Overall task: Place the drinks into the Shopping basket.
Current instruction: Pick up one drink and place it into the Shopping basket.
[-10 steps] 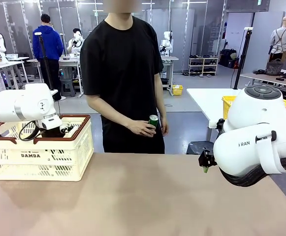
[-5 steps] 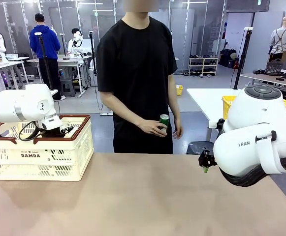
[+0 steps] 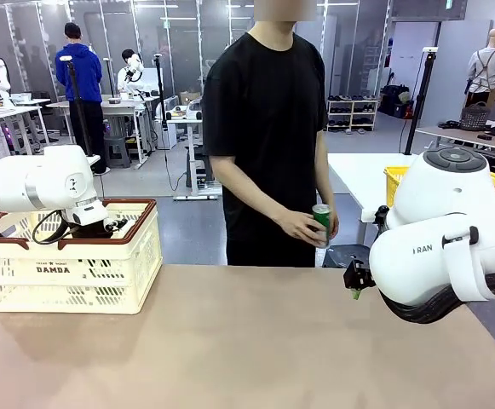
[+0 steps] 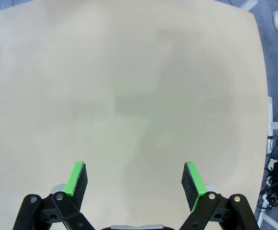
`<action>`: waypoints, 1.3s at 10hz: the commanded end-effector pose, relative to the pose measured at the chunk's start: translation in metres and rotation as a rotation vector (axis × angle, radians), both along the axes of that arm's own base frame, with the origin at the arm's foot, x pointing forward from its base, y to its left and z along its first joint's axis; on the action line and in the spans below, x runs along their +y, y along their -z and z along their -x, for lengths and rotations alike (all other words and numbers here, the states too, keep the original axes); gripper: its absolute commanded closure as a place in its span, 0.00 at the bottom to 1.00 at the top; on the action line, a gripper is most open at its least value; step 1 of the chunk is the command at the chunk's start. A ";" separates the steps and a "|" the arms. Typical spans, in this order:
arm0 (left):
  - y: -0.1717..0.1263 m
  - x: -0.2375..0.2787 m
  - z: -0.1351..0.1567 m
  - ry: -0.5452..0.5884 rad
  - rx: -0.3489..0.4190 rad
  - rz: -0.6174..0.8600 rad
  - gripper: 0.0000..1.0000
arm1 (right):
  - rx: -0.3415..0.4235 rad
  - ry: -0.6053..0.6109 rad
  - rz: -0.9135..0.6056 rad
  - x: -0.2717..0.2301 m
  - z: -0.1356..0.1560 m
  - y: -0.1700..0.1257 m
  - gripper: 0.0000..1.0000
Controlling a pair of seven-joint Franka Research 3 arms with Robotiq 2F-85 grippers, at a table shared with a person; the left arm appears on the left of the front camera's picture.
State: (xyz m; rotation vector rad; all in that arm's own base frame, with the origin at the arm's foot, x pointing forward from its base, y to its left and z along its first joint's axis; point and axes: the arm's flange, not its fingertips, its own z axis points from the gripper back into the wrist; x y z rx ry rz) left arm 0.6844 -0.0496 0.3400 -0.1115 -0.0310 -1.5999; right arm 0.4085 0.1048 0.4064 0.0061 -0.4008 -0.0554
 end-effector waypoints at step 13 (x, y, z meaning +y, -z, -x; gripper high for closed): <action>-0.169 -0.059 0.233 0.165 -0.240 -0.032 0.00 | -0.002 0.000 -0.001 0.000 -0.001 0.001 0.00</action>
